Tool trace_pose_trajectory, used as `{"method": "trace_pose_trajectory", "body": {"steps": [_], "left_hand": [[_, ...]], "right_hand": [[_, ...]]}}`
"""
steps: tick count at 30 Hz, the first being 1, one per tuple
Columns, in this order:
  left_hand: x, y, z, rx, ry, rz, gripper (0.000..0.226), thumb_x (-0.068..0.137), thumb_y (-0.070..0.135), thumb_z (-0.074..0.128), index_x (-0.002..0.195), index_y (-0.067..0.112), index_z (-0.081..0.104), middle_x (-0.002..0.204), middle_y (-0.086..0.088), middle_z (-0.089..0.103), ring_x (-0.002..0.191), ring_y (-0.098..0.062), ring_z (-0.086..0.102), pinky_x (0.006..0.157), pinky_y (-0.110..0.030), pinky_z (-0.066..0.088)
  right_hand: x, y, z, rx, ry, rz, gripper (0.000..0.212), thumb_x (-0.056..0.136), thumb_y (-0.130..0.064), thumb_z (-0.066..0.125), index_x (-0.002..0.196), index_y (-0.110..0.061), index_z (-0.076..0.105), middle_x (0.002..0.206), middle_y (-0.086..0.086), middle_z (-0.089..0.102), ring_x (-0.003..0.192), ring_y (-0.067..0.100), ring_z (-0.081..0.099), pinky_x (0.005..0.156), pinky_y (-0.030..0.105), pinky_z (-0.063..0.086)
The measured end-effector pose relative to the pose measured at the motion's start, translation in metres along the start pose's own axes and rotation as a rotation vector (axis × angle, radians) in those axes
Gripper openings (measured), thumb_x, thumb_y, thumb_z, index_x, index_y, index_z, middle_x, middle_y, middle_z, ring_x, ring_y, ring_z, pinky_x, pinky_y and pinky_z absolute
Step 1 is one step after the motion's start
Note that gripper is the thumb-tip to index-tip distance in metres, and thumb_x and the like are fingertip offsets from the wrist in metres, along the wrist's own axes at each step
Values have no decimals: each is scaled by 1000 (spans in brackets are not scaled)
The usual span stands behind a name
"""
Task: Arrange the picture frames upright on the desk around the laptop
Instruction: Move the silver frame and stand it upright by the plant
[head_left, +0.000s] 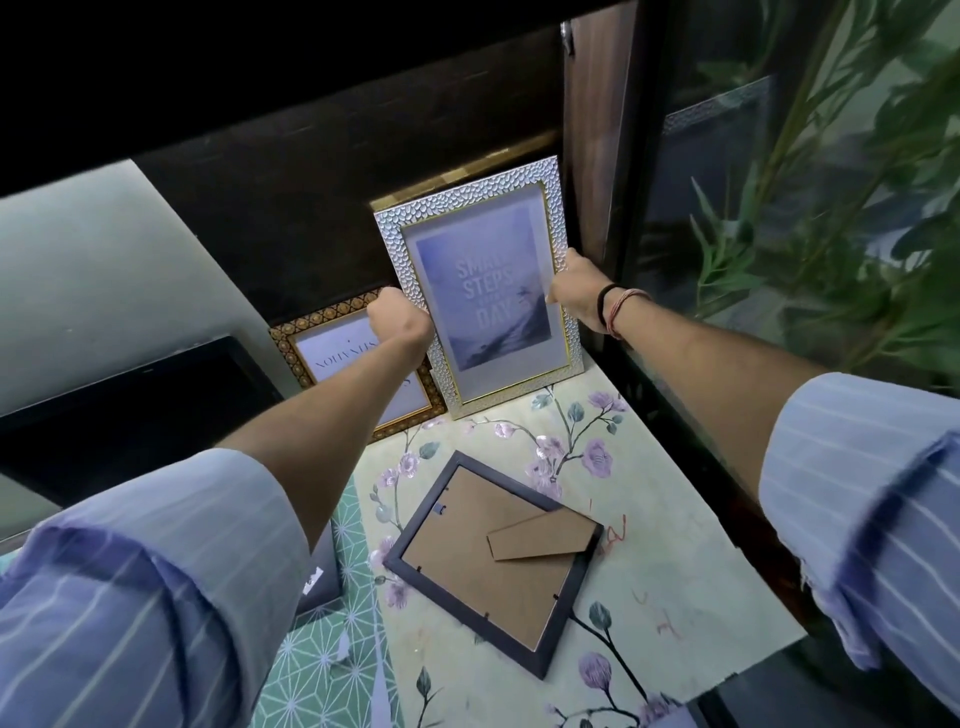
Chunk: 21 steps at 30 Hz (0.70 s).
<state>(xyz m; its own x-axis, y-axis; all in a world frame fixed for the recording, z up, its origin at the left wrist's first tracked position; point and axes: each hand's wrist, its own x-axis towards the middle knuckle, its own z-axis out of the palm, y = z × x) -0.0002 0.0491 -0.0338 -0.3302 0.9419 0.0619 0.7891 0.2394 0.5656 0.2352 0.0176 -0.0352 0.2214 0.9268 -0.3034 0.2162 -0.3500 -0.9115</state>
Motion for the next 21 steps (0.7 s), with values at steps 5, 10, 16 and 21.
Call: {"method": "trace_pose_trajectory", "body": {"steps": [5,10,16,21], "left_hand": [[0,-8,2,-88,-5,-11,11,92,-3,63,95,-4,73,98,-16,71,85,-26,68,65,-31,54],[1,-8,-3,-166,30,-9,20,92,-7,57,90,-2,77,92,-12,70,86,-26,69,79,-37,62],[2,-15,-6,-148,6,58,16,94,-2,61,85,-3,74,92,-14,69,83,-22,61,77,-31,55],[0,-21,-12,-146,-75,66,10,90,-3,64,83,-1,70,88,-8,59,84,-24,61,80,-40,61]], "right_hand": [[26,10,0,34,-25,16,104,71,2,57,159,-19,7,151,3,36,131,26,45,111,47,40],[33,4,2,81,-63,-1,105,67,1,54,159,-24,10,156,8,37,138,30,42,112,50,39],[11,-5,5,-1,-47,-19,101,82,8,58,159,-26,2,163,7,26,145,29,34,117,48,33],[-2,3,15,-34,35,-27,87,78,-3,64,155,-17,27,148,8,50,133,29,49,111,40,42]]}}
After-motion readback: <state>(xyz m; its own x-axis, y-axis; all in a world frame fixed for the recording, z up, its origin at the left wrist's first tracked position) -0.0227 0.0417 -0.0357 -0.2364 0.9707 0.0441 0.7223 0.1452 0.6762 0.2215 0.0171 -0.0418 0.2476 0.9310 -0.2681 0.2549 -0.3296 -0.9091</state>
